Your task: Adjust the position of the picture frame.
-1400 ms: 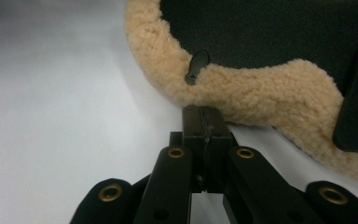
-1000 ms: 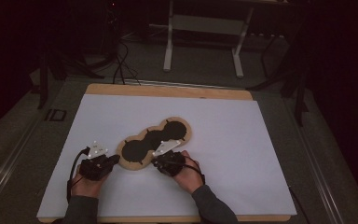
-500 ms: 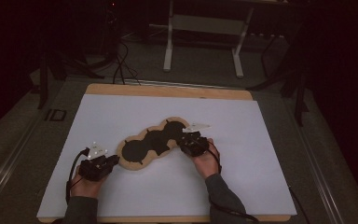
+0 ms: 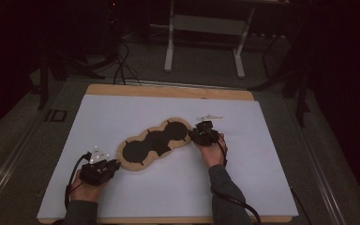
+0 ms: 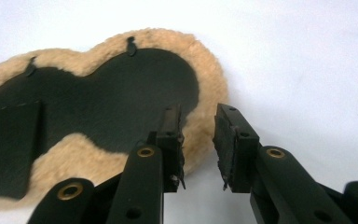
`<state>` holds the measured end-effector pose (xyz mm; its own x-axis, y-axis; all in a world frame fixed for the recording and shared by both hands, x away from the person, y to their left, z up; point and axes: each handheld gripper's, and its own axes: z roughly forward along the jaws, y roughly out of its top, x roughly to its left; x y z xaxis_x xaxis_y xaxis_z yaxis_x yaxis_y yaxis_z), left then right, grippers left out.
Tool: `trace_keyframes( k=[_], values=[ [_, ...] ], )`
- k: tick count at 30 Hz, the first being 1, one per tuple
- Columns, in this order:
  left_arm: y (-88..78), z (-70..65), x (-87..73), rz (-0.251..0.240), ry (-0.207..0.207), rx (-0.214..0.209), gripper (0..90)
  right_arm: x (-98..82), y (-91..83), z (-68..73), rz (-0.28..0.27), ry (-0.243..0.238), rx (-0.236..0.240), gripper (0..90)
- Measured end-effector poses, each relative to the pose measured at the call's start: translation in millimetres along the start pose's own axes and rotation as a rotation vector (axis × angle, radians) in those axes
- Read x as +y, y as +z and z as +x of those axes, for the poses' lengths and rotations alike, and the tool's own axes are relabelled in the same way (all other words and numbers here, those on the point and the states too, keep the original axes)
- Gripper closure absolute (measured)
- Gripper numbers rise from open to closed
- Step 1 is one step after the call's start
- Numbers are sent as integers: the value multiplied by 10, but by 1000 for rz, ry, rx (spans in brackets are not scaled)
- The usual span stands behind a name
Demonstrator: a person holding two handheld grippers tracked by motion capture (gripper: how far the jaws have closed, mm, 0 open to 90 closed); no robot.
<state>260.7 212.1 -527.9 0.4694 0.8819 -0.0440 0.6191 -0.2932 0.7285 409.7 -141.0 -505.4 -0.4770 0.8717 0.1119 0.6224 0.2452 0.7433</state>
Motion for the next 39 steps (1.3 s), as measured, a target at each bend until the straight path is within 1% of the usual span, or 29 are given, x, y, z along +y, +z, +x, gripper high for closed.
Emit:
trace_keyframes(
  k=[1,2,3,4,5,6,8,11,13,15,17,18,19,21,25,26,27,28,31,32,33,34,35,39],
  values=[
    [2,-17,-5,6,10,12,751,11,25,-5,9,5,0,714],
    [5,-38,-17,8,26,16,742,30,70,-11,18,13,-12,712],
    [5,-38,-17,8,26,16,742,30,70,-11,18,13,-12,712],
    [7,-37,-23,7,26,11,742,45,111,-30,22,40,-15,707],
    [9,-27,-27,9,23,6,742,45,111,-30,22,40,-15,707],
    [14,-16,-32,11,15,3,741,49,130,-41,23,50,-24,706],
    [29,-1,-42,20,6,-4,733,55,159,-69,28,88,-10,702],
    [43,-5,-38,23,13,-7,719,65,199,-91,32,114,-2,701],
    [68,-1,-32,26,8,-5,718,74,214,-79,41,131,-7,741],
    [105,19,-31,44,2,-1,720,84,223,-64,47,126,-12,760],
    [121,28,-23,47,-4,1,729,83,222,-54,56,123,-21,765],
    [123,30,-20,47,-2,-3,753,75,221,-54,53,141,-22,769],
    [125,31,-18,48,1,-5,753,75,221,-54,53,141,-22,769],
    [132,34,-8,50,6,-4,783,76,217,-51,60,150,-23,770],
    [162,61,18,49,-13,4,838,74,199,-48,70,152,-32,770],
    [172,63,26,47,-17,13,853,70,190,-44,74,161,-35,770],
    [183,69,33,44,-18,19,863,65,183,-38,73,159,-40,769],
    [196,82,45,42,-28,27,872,47,160,-25,75,164,-52,768],
    [212,94,53,36,-37,32,879,3,121,-13,67,175,-60,767],
    [220,100,61,36,-37,38,879,3,121,-13,67,175,-60,767],
    [226,101,76,42,-25,49,883,-10,105,-5,66,178,-65,766],
    [237,97,87,43,-17,65,886,-38,73,13,66,169,-76,764],
    [249,99,97,40,-22,73,886,-38,73,13,66,169,-76,764],
    [285,147,126,33,-47,74,887,-96,11,33,61,161,-89,761]
  ],
)
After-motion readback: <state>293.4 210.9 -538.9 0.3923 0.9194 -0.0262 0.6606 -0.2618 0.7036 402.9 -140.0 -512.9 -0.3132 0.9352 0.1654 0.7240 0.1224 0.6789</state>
